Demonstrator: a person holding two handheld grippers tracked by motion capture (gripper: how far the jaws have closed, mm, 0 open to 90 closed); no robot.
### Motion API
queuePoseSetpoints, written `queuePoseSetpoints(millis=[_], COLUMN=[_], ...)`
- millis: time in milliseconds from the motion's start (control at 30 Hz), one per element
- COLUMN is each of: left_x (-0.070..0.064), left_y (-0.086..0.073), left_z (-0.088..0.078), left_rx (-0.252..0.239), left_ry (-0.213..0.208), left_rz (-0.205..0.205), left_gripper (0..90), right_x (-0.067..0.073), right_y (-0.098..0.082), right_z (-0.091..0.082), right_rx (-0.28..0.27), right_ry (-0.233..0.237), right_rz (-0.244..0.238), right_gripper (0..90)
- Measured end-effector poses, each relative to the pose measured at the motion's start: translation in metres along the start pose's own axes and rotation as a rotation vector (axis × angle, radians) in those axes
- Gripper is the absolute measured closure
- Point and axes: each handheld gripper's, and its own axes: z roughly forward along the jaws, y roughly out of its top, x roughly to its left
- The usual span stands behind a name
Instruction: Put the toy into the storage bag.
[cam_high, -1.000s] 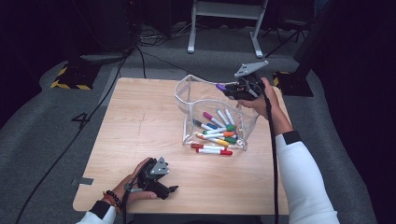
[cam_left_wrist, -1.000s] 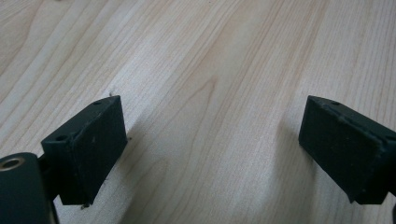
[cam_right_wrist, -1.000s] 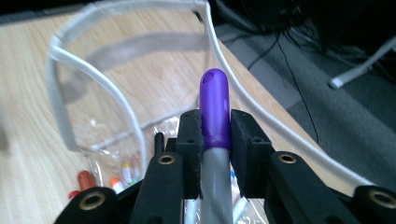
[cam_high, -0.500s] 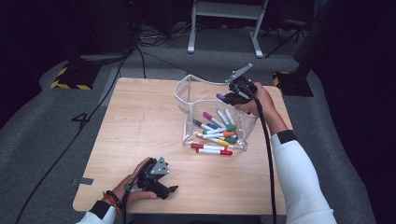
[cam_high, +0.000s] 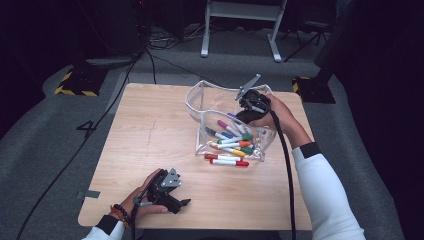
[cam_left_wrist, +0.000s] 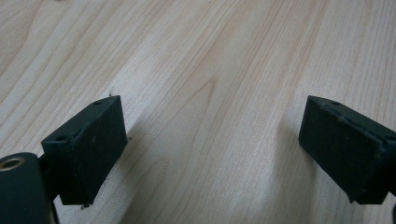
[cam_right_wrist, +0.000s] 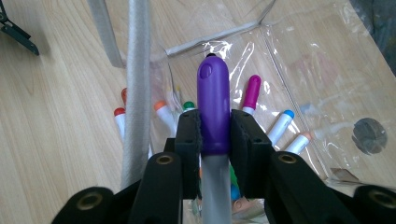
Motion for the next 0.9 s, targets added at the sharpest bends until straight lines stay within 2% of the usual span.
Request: queuePoseSetpoints(millis=[100,233,333,500,633,700,767,900], left_x=[0.0,0.0,0.0,0.0,0.0,0.0,0.0,0.0], left_y=[0.0,0.0,0.0,0.0,0.0,0.0,0.0,0.0], left_z=[0.0,0.0,0.0,0.0,0.0,0.0,0.0,0.0], left_rx=[0.0,0.0,0.0,0.0,0.0,0.0,0.0,0.0], left_ry=[0.0,0.0,0.0,0.0,0.0,0.0,0.0,0.0], left_rz=[0.0,0.0,0.0,0.0,0.0,-0.001,0.0,0.0], left_gripper=[7.9,7.9,7.9,7.9,7.9,7.9,7.9,7.9], right_x=[0.0,-0.001,-0.002,0.0,0.002,0.004,0.008,0.016], right_y=[-0.001,-0.004,-0.007,-0.016,-0.025,-0.03,-0.034,-0.046], right_z=[-0.001,-0.006,-0.012,-0.027,-0.042,-0.049,-0.056,-0.071], right_rx=[-0.015,-0.074,-0.119,-0.206,-0.298,-0.326,-0.345,-0.402], right_ry=[-0.018,-0.062,-0.092,-0.126,-0.126,-0.125,-0.165,-0.196], right_rz=[-0.003,0.026,0.053,0.071,0.081,0.081,0.081,0.086], right_gripper=[70.8,61.9,60.7,55.3,49.1,45.8,40.6,37.5])
